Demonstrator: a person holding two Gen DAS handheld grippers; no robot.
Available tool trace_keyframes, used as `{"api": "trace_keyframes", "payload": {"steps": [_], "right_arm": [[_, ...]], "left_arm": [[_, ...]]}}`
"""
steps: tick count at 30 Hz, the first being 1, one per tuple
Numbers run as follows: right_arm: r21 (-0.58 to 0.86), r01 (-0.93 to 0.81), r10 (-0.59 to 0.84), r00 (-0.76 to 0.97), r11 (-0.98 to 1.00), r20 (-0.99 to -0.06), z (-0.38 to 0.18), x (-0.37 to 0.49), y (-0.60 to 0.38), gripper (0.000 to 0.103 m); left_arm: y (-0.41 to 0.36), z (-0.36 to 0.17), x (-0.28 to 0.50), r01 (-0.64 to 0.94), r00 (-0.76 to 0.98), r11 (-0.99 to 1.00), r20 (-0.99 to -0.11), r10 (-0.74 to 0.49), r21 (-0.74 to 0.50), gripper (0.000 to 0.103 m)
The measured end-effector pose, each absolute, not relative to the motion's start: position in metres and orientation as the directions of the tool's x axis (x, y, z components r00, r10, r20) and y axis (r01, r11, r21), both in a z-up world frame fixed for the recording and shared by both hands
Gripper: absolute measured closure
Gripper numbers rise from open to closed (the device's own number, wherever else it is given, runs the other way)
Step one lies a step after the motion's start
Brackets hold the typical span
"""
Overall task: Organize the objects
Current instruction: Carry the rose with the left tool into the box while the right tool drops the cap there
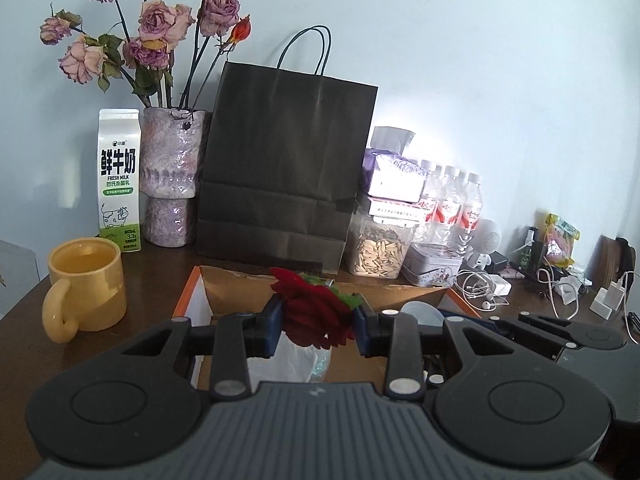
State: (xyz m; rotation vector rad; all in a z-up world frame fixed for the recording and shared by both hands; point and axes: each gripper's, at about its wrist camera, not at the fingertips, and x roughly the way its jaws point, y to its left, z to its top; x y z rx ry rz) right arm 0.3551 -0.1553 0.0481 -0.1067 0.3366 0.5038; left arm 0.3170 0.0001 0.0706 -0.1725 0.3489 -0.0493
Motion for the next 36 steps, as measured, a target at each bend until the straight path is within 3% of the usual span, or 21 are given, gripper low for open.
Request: {"api": "trace_keyframes", "payload": {"steps": [9,12,13,14,15,16,36], "right_arm": [[0.009,-0.475,0.439,0.807,0.880,-0.394,0.029,0.375,-0.160,0.064],[0.012,-0.467,0.432,0.806,0.884,-0.405,0.026,0.376,-0.162,0.064],[0.015,-0.463,0.427,0.804,0.886,-0.414,0.025,0.377,-0.163,0.059],[0.019,-0.457,0.421,0.802,0.889,-0.423,0.024,0.378,-0.164,0.041],[0.020,-0.453,0.417,0.801,0.891,-0.429,0.023,0.379,-0.164,0.027],[0.018,-0.447,0.410,0.803,0.894,-0.432,0.022,0.379,-0.163,0.000],[-0.012,-0.431,0.384,0.816,0.902,-0.432,0.024,0.370,-0.167,0.000]], "left_arm": [[0.004,0.052,0.341,0.004,0.916,0.988,-0.397,-0.065,-0.153,0.067],[0.004,0.050,0.341,0.000,0.912,0.989,-0.407,-0.062,-0.149,0.063],[0.004,0.049,0.341,-0.010,0.911,0.989,-0.408,-0.052,-0.148,0.051],[0.005,0.049,0.340,-0.021,0.911,0.988,-0.410,-0.043,-0.151,0.029],[0.006,0.049,0.340,-0.034,0.912,0.988,-0.408,-0.032,-0.154,0.014],[0.007,0.049,0.339,-0.042,0.914,0.988,-0.406,-0.022,-0.148,0.000],[0.005,0.053,0.335,-0.048,0.911,0.990,-0.413,-0.013,-0.136,0.000]]}}
